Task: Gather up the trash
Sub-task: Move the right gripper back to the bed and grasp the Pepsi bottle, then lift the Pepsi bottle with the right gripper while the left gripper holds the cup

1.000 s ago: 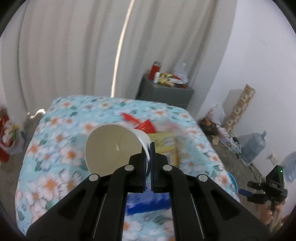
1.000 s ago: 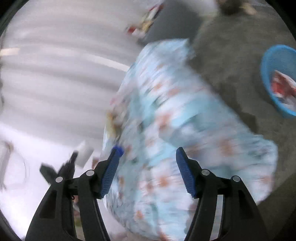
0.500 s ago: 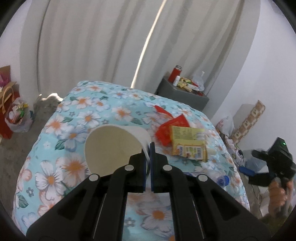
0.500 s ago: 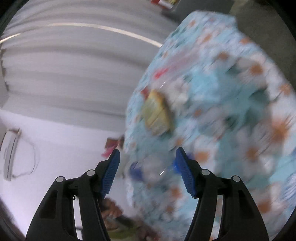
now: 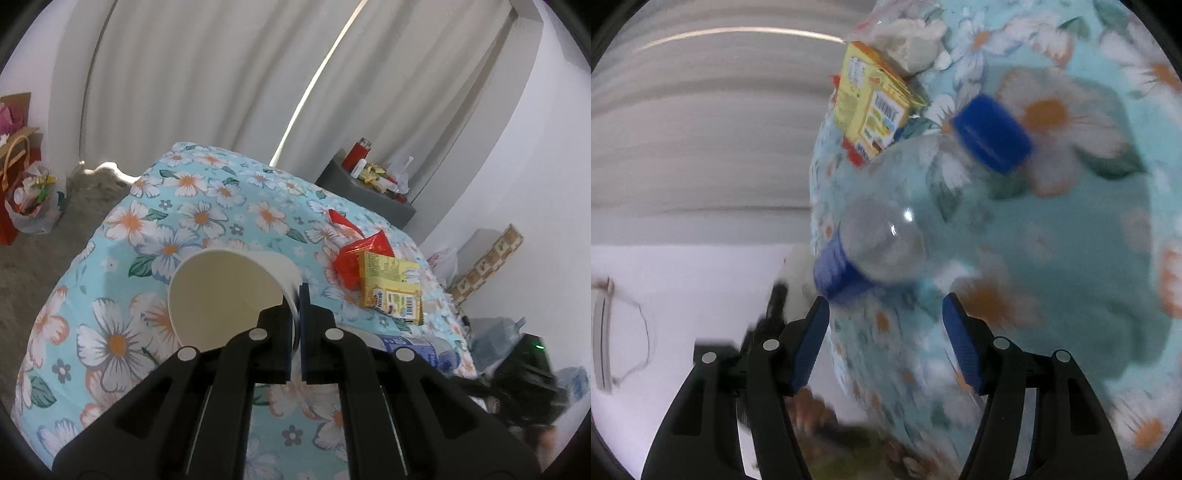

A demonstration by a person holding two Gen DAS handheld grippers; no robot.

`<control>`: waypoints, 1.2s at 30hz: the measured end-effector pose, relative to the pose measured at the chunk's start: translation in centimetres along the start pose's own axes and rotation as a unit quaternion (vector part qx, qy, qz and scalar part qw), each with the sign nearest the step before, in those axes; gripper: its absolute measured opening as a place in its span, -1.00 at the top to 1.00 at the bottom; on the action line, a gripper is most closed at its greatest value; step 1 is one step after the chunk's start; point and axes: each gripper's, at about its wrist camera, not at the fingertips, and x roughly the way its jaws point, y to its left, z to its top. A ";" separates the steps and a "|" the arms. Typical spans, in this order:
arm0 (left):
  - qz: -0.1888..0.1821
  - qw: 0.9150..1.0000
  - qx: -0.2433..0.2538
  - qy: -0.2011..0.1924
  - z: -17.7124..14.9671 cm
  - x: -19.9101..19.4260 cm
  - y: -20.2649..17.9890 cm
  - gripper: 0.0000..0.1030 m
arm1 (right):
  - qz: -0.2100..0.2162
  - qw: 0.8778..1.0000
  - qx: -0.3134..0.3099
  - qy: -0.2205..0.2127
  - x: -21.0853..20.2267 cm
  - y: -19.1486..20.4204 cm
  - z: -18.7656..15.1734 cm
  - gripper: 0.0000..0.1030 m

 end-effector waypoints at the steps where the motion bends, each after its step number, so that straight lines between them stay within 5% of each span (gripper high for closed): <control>1: -0.003 1.000 -0.003 0.001 -0.1 -0.3 0.1 0.98 | -0.006 1.000 0.004 -0.010 0.7 0.1 0.3 -0.21; 12: -0.006 1.000 0.010 -0.015 0.1 -3.9 0.5 0.98 | 0.068 0.979 0.162 -0.102 1.1 -2.6 2.1 -0.32; 18: -0.013 1.000 0.018 -0.020 0.0 -5.7 -0.4 0.98 | 0.094 0.979 0.160 -0.089 -0.8 -3.6 2.1 -0.23; 22: -0.014 0.999 0.026 -0.027 0.4 -6.4 -0.7 0.98 | 0.129 0.985 0.111 -0.040 -4.8 -3.7 2.2 -0.23; 26: -0.025 0.999 0.035 -0.023 0.8 -6.4 -1.5 0.98 | 0.101 0.994 -0.005 0.043 -9.8 -3.2 1.8 -0.23; 29: -0.037 0.998 0.051 -0.015 0.7 -5.8 -2.9 0.98 | 0.070 0.994 -0.057 0.067 -13.8 -4.1 2.2 -0.23; 36: -0.058 0.995 0.078 0.022 -0.5 -3.2 -6.4 0.98 | -0.038 0.995 -0.082 0.036 -14.9 -4.1 6.5 -0.25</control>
